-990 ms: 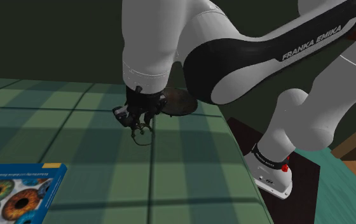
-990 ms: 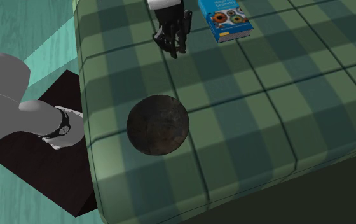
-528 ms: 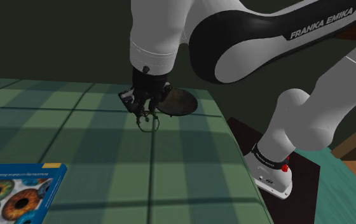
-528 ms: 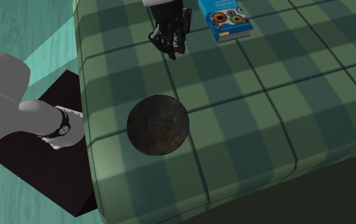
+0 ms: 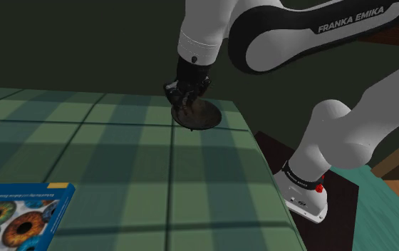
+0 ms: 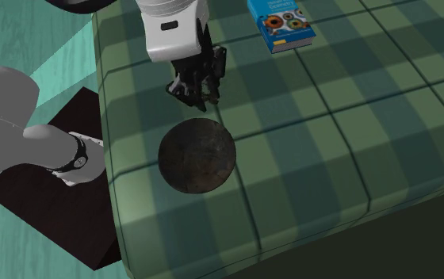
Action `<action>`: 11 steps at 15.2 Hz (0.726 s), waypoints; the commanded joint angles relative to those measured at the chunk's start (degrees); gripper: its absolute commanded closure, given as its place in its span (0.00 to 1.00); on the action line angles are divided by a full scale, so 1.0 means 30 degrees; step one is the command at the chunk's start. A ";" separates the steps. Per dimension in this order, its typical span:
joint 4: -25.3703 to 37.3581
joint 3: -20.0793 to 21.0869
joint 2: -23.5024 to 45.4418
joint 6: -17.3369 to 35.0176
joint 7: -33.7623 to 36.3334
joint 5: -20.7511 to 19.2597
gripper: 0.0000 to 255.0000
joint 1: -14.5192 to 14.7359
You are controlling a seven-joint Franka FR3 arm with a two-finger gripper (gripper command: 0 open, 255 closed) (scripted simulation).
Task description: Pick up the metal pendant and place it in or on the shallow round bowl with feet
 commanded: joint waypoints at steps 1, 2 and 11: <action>-0.0614 -0.0827 -0.0569 0.0157 -0.1092 -0.0034 1.00 -0.0262; -0.0868 -0.1221 -0.0820 0.0210 -0.1591 -0.0078 1.00 -0.0395; -0.2646 -0.3162 -0.1496 0.1549 -0.3910 -0.0551 1.00 -0.1198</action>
